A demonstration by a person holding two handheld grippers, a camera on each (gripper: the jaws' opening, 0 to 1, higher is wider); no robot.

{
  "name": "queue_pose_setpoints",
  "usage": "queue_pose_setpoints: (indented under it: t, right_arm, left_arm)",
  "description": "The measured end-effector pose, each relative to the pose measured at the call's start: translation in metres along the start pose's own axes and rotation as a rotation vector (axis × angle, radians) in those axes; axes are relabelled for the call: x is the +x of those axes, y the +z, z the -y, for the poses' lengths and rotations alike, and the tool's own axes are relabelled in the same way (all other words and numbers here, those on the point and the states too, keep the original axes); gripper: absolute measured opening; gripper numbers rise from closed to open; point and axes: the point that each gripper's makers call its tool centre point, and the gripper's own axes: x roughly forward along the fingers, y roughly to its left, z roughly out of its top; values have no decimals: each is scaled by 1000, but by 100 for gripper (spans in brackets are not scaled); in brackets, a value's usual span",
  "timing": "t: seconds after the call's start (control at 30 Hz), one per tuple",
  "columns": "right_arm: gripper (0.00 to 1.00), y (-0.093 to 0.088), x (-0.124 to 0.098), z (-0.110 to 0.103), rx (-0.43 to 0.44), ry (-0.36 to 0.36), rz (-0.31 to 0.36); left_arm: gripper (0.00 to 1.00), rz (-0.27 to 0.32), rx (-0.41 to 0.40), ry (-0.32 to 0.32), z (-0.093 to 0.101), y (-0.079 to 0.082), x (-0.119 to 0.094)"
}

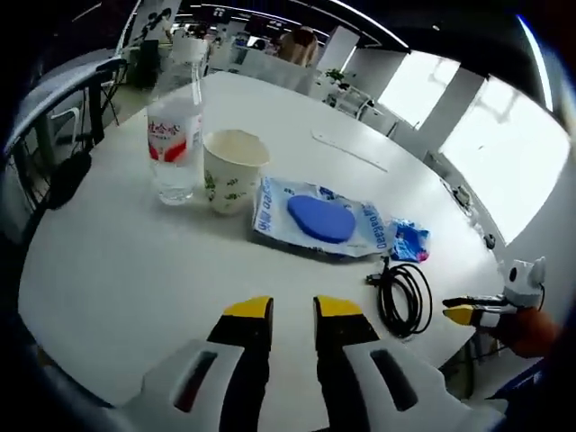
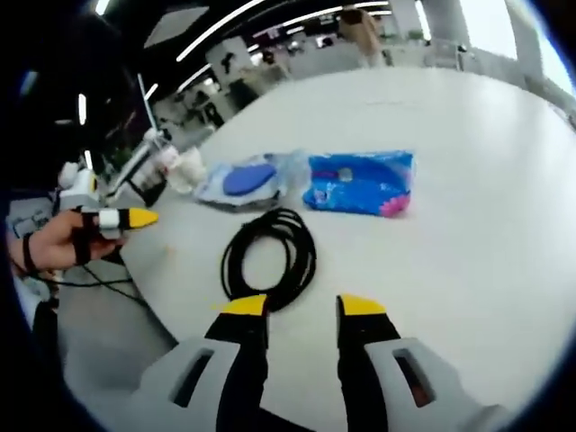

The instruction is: Arrange the tabletop items into an orderly group along one side of the table until the central work area is clear of visible clutter.

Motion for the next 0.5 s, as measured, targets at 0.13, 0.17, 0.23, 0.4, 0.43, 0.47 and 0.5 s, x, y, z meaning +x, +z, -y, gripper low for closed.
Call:
queue_pose_setpoints:
  t: [0.13,0.17,0.23,0.4,0.43,0.47,0.5]
  right_arm:
    - [34,20,3,-11,-9,10,34]
    - [35,24,4,-13,-22,11,38]
    - [36,34,6,-17,-37,13,51]
    - [38,49,8,-24,-57,13,67]
    - [38,51,9,-27,-58,17,67]
    - [38,52,11,-31,-57,27,65]
    - [38,52,13,-35,-59,36,63]
  left_arm:
    - [19,44,40,21,-16,19,-17]
    - [19,58,47,27,-21,25,-22]
    - [21,83,63,37,-28,35,-30]
    - [24,113,95,49,-41,46,-41]
    - [25,114,98,52,-44,46,-43]
    - [25,116,102,56,-48,45,-46]
    - [26,117,102,60,-52,44,-48]
